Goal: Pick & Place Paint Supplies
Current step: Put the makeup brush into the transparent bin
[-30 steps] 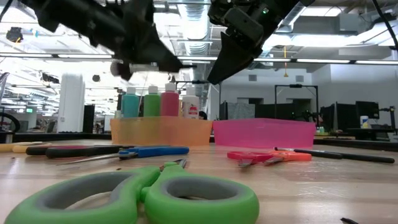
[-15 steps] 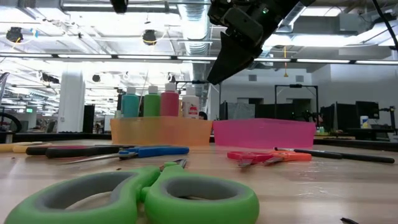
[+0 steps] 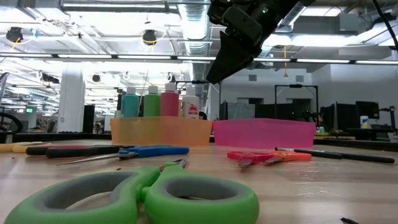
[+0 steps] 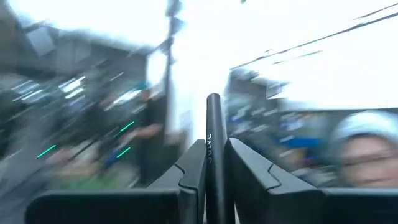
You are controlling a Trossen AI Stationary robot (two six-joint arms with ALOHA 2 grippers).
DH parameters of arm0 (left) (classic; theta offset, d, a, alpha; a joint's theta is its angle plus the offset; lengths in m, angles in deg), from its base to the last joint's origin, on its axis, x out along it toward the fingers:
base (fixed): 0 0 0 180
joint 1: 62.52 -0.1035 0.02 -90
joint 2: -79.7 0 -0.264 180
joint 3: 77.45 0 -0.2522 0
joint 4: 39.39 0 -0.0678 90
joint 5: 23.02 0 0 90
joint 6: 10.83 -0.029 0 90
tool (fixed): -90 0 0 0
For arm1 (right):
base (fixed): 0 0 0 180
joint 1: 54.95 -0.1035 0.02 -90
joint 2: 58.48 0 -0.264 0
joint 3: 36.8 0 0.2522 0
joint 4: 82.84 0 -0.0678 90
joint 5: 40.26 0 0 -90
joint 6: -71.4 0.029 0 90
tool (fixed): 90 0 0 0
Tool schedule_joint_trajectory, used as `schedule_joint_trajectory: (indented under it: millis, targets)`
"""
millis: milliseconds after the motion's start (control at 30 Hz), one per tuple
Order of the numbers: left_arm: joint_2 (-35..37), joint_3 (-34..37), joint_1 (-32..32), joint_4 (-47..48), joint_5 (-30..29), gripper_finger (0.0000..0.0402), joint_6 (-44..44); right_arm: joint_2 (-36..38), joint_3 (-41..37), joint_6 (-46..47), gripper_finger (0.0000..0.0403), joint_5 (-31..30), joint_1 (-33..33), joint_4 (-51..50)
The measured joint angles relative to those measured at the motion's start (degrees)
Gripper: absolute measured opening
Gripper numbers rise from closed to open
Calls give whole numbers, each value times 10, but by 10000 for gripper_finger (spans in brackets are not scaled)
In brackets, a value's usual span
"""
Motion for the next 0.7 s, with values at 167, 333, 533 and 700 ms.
schedule_joint_trajectory:
  millis: [167, 333, 533, 700]
  targets:
    - [1, 0, 4, -18, 54, 40, -2, 0, 0, 0, 159, 0, 1, 1]
    - [2, 0, 4, 27, 54, 48, -1, 0, 0, 0, 159, 0, 1, 1]
    - [2, 0, 4, 168, 111, 40, 37, 0, 0, 0, 159, 0, 1, 1]
    - [2, 0, 27, 381, 109, 46, 127, 0, 0, 0, 159, 0, 1, 1]
